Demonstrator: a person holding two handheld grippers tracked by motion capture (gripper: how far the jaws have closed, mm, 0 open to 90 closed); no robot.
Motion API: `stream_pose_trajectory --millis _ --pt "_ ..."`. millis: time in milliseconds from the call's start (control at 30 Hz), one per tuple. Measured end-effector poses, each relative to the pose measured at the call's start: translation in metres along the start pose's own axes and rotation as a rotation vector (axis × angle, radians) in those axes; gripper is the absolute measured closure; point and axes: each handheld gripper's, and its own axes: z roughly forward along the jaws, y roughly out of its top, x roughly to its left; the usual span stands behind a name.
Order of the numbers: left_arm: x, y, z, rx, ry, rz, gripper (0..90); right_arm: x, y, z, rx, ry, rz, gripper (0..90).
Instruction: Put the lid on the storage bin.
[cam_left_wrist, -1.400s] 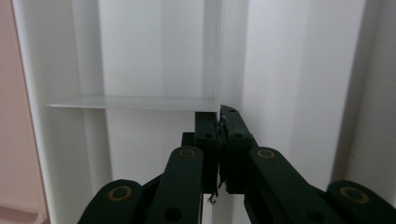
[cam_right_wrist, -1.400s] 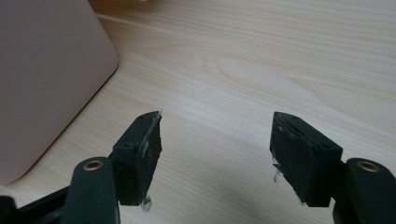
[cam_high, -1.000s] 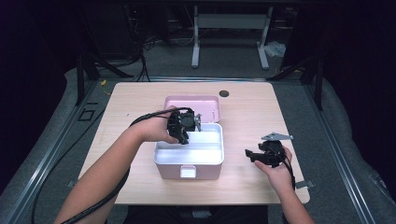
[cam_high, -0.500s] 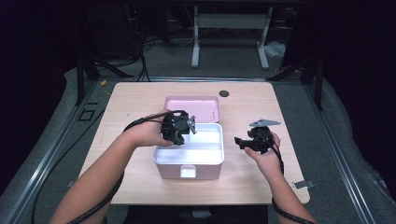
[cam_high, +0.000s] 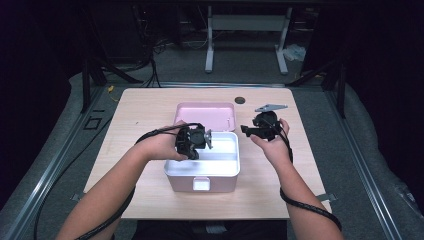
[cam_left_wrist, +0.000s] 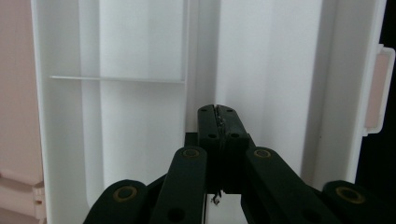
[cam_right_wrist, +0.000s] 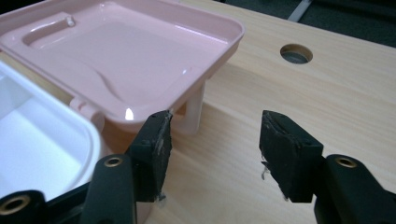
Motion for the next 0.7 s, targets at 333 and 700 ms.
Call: stream_pose_trajectory --millis 333,700 --pt "0.002 -0.004 0.011 0.006 -0.014 -0.002 90.0 0.004 0.023 0.029 0.003 -0.044 0.011 45.0" --pt "-0.001 -0.004 0.012 0.011 -0.001 0.000 90.0 0.005 0.049 0.056 0.000 -0.035 0.083 51.8"
